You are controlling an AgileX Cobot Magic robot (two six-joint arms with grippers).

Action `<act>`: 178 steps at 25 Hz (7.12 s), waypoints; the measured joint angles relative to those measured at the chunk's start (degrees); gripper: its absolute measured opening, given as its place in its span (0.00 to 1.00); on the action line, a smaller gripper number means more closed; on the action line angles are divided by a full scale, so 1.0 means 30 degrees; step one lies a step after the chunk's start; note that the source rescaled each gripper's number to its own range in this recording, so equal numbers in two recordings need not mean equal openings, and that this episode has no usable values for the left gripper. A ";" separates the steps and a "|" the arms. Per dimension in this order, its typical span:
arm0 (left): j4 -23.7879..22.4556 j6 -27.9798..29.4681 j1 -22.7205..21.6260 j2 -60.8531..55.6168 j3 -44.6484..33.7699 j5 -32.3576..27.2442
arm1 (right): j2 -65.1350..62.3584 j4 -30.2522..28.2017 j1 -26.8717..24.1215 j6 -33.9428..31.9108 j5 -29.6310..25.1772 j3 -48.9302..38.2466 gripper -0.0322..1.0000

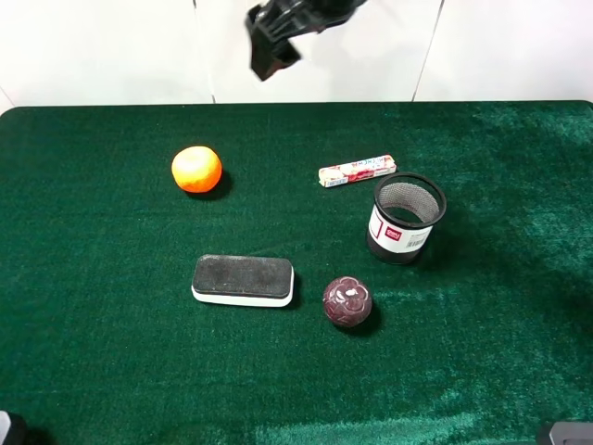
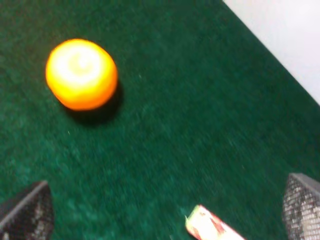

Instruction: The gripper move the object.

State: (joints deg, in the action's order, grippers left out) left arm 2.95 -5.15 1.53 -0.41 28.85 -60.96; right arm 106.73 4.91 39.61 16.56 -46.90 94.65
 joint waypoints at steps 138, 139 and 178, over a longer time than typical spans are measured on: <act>-0.0036 0.0000 0.0000 0.0000 0.0000 0.0000 | 0.2743 -0.1636 0.8254 0.1512 0.2221 -0.3098 0.03; -0.0036 0.0000 0.0000 0.0000 0.0000 0.0000 | 0.2743 -0.1636 0.8653 0.1512 0.2239 -0.3098 0.03; -0.0036 0.0000 0.0000 0.0000 0.0000 0.0000 | 0.7599 -0.0437 1.2402 0.1529 0.6233 -0.3098 0.03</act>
State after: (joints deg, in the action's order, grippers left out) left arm 2.84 -5.15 1.53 -0.41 28.85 -60.96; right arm 129.53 3.60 76.82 21.15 -28.20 85.36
